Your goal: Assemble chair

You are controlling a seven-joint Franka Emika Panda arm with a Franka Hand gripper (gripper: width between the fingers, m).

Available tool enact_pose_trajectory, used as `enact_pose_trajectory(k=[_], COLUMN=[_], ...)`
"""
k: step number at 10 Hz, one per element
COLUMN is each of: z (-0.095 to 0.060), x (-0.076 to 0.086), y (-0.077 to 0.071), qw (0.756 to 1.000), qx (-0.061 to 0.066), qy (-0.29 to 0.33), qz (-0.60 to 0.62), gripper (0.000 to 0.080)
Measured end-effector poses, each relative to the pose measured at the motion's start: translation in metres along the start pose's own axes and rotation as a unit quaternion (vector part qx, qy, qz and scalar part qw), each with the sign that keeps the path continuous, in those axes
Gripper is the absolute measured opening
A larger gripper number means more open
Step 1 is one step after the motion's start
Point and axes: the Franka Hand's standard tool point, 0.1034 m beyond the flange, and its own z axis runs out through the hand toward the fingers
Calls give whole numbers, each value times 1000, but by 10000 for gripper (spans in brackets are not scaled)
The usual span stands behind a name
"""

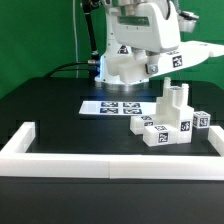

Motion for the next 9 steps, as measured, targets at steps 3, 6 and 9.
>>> enact_pose_trajectory(k=[3, 6, 9], z=[2, 4, 6], x=[1, 0, -5], y=[1, 1, -1], qw=[1000, 1000, 1000], qx=[-1, -3, -1], qy=[0, 1, 4], qz=[-11, -10, -11], gripper=[289, 289, 289])
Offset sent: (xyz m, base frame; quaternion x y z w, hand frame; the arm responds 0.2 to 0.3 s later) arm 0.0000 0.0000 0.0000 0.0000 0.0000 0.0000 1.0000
